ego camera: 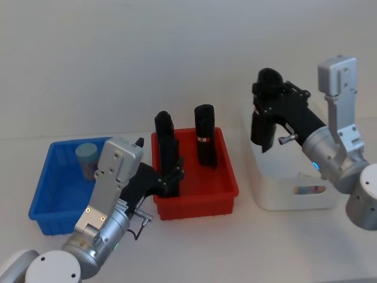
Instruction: Pick the cotton swabs from the blue box and place them into the white box.
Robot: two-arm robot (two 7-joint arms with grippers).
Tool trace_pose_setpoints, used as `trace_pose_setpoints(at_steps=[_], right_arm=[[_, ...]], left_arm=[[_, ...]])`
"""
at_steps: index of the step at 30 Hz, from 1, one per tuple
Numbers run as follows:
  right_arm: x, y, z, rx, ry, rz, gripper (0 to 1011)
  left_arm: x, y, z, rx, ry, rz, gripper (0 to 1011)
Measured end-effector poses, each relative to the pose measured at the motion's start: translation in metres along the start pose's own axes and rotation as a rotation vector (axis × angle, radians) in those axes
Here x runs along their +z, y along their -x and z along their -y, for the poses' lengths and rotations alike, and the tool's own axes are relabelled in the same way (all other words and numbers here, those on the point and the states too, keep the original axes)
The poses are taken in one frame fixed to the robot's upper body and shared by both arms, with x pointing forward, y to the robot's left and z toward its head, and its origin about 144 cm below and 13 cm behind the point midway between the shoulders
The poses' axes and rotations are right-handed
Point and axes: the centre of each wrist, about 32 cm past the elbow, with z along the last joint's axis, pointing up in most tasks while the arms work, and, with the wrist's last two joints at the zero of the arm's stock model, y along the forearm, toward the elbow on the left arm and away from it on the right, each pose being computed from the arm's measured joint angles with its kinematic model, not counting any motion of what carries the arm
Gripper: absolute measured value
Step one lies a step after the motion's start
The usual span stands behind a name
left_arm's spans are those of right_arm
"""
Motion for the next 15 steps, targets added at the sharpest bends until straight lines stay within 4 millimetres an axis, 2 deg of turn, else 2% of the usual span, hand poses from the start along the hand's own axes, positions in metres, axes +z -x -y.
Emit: trace_pose_setpoints(at_steps=[15], right_arm=[[-0.003, -0.012, 0.016, -0.078, 0.115, 0.002, 379]], left_arm=[[0.000, 0.000, 0.000, 0.000, 0.000, 0.000, 1003]])
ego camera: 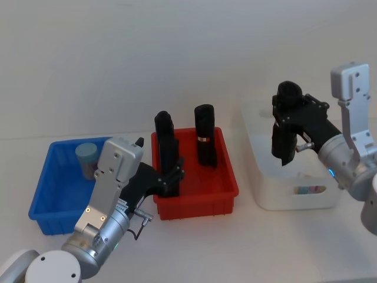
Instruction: Pick the cotton swabs from the blue box and place them into the white box.
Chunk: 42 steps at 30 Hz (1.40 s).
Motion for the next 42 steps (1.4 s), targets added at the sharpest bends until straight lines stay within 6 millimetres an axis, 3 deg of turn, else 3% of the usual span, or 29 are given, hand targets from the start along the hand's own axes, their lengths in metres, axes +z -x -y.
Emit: trace_pose_setpoints(at_steps=[7, 16, 26, 42], right_arm=[[-0.004, -0.002, 0.002, 0.005, 0.028, -0.005, 443], [-0.008, -0.004, 0.004, 0.017, 0.036, -0.008, 758], [-0.007, -0.005, 0.007, 0.021, 0.016, -0.007, 1001], [-0.005, -0.006, 0.011, 0.024, -0.006, -0.006, 1001]], left_arm=[[0.000, 0.000, 0.000, 0.000, 0.000, 0.000, 1003], [0.000, 0.000, 0.000, 0.000, 0.000, 0.000, 1003], [0.000, 0.000, 0.000, 0.000, 0.000, 0.000, 1003], [0.000, 0.000, 0.000, 0.000, 0.000, 0.000, 1003]])
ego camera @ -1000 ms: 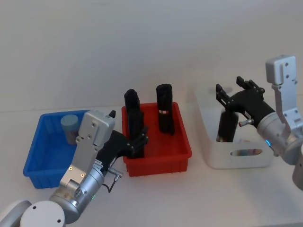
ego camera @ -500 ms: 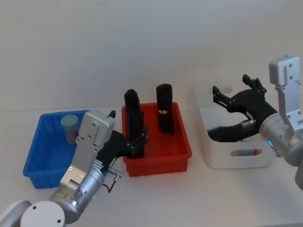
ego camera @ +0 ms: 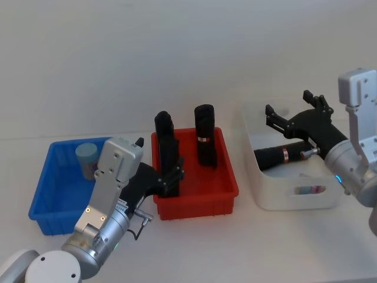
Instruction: Pick the cotton swabs from the blue box and place them into the white box.
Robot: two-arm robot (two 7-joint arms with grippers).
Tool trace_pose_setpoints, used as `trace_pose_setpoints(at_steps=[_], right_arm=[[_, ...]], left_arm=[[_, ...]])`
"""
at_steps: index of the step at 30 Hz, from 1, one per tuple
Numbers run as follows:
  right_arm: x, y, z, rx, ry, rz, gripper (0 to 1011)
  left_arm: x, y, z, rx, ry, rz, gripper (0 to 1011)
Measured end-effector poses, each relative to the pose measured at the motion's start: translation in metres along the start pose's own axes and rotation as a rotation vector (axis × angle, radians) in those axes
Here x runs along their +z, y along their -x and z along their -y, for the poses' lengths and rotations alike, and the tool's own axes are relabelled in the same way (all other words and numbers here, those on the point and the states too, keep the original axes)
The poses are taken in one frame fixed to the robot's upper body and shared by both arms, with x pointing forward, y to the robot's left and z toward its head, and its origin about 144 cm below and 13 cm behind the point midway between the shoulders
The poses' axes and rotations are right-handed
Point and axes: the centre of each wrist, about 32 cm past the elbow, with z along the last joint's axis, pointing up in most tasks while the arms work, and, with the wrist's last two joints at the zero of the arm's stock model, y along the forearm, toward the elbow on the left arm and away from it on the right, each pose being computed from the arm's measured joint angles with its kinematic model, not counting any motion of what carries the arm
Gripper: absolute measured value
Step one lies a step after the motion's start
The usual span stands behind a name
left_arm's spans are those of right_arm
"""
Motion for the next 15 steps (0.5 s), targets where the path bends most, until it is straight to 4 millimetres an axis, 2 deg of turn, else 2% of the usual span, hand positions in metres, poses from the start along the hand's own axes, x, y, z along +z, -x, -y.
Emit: trace_pose_setpoints(at_steps=[15], right_arm=[[0.0006, -0.0003, 0.0008, 0.001, -0.005, 0.000, 1001]], left_arm=[[0.0000, 0.0000, 0.0000, 0.000, 0.000, 0.000, 1003]])
